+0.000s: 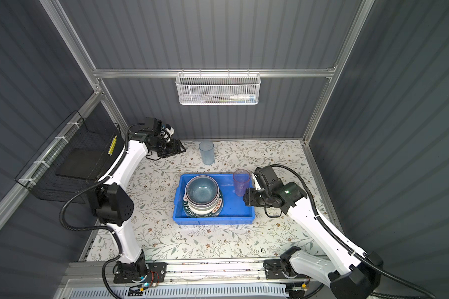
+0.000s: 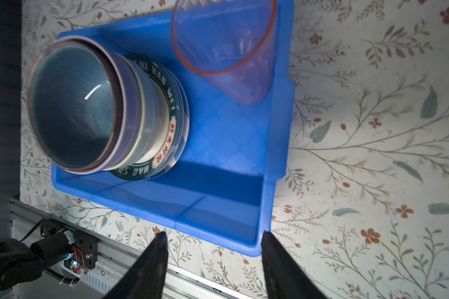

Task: Place the mixed dishes into the plastic bin
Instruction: 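Release the bin and reach the left gripper to the frosted blue cup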

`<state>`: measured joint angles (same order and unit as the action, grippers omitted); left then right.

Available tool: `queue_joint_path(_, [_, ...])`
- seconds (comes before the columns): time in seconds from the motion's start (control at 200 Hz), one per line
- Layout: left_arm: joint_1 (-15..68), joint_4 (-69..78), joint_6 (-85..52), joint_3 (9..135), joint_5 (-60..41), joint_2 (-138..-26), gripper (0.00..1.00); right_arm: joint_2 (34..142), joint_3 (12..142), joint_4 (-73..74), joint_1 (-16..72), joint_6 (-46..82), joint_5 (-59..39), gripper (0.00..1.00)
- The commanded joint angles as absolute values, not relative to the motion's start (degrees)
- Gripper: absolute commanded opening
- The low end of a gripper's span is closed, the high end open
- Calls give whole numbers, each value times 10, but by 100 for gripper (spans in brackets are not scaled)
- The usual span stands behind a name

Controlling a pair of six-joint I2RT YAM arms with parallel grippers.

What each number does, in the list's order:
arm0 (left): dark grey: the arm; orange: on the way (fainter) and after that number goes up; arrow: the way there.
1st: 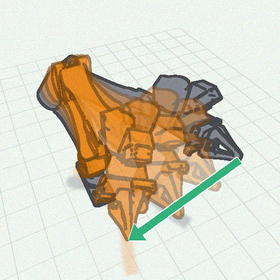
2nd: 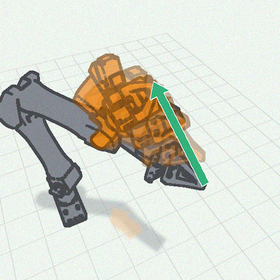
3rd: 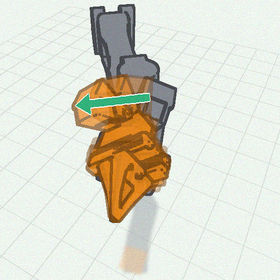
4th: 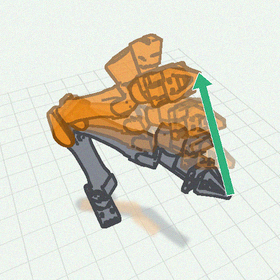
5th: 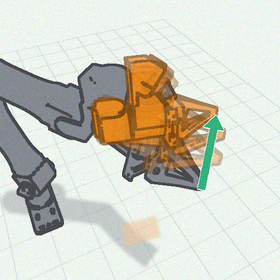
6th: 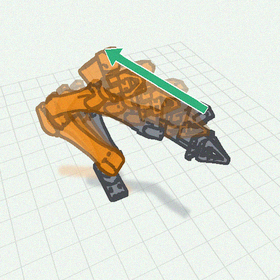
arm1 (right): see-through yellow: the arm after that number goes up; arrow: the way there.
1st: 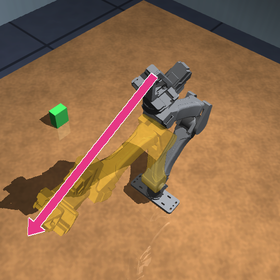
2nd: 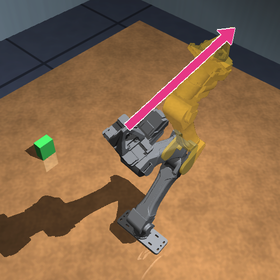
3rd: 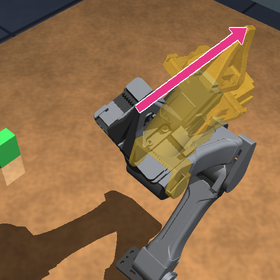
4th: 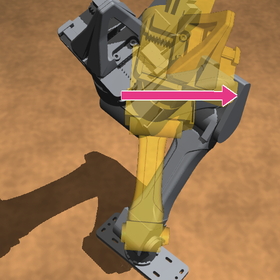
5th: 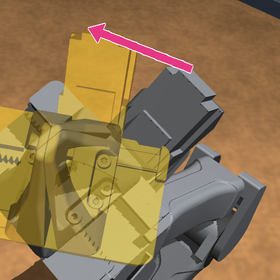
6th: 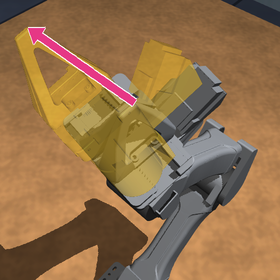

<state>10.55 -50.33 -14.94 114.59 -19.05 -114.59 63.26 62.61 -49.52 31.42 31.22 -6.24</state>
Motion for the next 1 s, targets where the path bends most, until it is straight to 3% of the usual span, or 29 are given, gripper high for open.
queue_joint_path(0.0, [106,-487,-143,1208,-263,-1201,68,638,659,-476,321,309,-77,61])
queue_joint_path(0.115, [106,-444,-166,1244,-322,-1257,68,638,682,-474,331,317,-89,62])
queue_joint_path(0.54, [112,-369,-224,1323,-382,-1369,67,605,689,-469,360,340,-84,66])
queue_joint_path(0.996, [143,-407,-212,1348,-349,-1416,59,599,677,-469,362,343,-73,66])
